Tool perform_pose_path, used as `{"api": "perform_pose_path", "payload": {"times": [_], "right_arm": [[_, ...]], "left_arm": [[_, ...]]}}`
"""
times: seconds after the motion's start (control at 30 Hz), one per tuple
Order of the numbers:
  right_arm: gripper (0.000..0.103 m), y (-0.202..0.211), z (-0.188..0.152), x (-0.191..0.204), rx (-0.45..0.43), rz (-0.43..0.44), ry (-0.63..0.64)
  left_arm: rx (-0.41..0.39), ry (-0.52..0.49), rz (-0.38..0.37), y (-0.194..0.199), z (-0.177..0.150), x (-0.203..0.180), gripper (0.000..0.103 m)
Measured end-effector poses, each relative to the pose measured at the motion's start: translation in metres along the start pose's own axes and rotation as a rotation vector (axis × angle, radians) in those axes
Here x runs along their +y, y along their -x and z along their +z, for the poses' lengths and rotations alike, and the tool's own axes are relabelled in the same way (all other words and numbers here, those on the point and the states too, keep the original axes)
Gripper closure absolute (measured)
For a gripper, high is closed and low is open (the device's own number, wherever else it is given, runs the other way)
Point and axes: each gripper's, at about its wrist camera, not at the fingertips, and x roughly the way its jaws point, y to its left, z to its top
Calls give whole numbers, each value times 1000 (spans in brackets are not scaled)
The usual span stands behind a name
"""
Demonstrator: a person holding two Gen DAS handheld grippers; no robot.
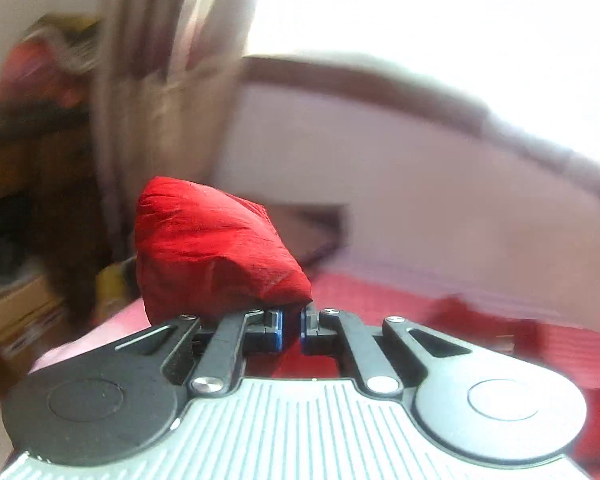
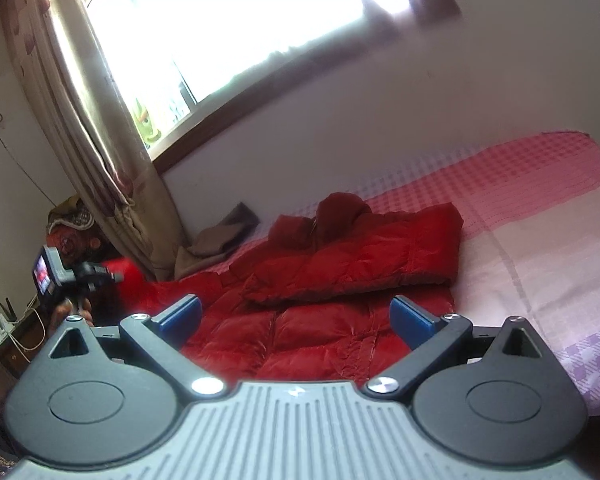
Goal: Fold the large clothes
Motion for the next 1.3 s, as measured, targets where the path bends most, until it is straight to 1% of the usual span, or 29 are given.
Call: {"api": "perform_pose_path", "payload": {"times": [0.1, 0.17, 0.23, 0.3, 0.37, 0.43, 0.47, 0.5, 0.53, 0.57, 0.6, 0.63, 0.67, 0.7, 0.77, 0.8, 0.87, 0.97, 1.03, 1.17, 1.3], "right_arm": [[2, -1, -1, -6, -13, 20, -18], [2, -3, -1, -9, -20, 24, -23], [2, -5, -1, -12, -26, 28, -28], [2, -7, 0, -16, -32, 36, -35], [2, -9, -1, -20, -40, 48, -45], [2, -10, -1, -25, -45, 49, -52], [2, -10, -2, -27, -47, 50, -56], [2, -11, -4, -30, -46, 51, -63], [2, -12, -6, -32, -41, 49, -69], [2, -14, -8, -35, -35, 43, -71], [2, -14, -11, -38, -30, 37, -71], [2, -15, -13, -40, -26, 33, -74], [2, -15, -16, -44, -21, 29, -81], [2, -16, -18, -46, -17, 26, -90], [2, -17, -23, -52, -12, 19, -110], [2, -17, -25, -53, -9, 18, -119], [2, -18, -30, -57, 1, 14, -134], [2, -14, -40, -61, 33, -1, -144], [2, -6, -49, -64, 58, -22, -143], [2, 13, -69, -74, 115, -66, -169], [2, 26, -90, -77, 159, -79, -203]], "left_arm": [[3, -48, -131, 9, 7, -58, 96], [16, -98, -211, 10, 2, -100, 96], [21, -171, -277, 9, -10, -142, 96], [45, -232, -325, 2, -28, -179, 96], [103, -292, -361, -14, -51, -210, 96], [148, -342, -377, -30, -72, -231, 92], [162, -371, -382, -37, -85, -238, 91], [172, -393, -387, -42, -95, -244, 85], [183, -412, -395, -47, -103, -248, 72], [202, -425, -416, -53, -110, -252, 64], [210, -432, -430, -56, -117, -252, 48], [207, -437, -438, -55, -122, -250, 29], [190, -447, -448, -51, -129, -248, 19], [167, -458, -457, -48, -131, -248, 2], [118, -467, -454, -39, -134, -246, 0], [117, -463, -460, -32, -136, -241, 0], [136, -439, -473, -19, -133, -235, 0], [162, -402, -495, 2, -125, -209, 0], [172, -402, -491, 20, -124, -190, 0], [190, -397, -440, 61, -136, -133, 0], [270, -346, -363, 89, -159, -70, 0]]}}
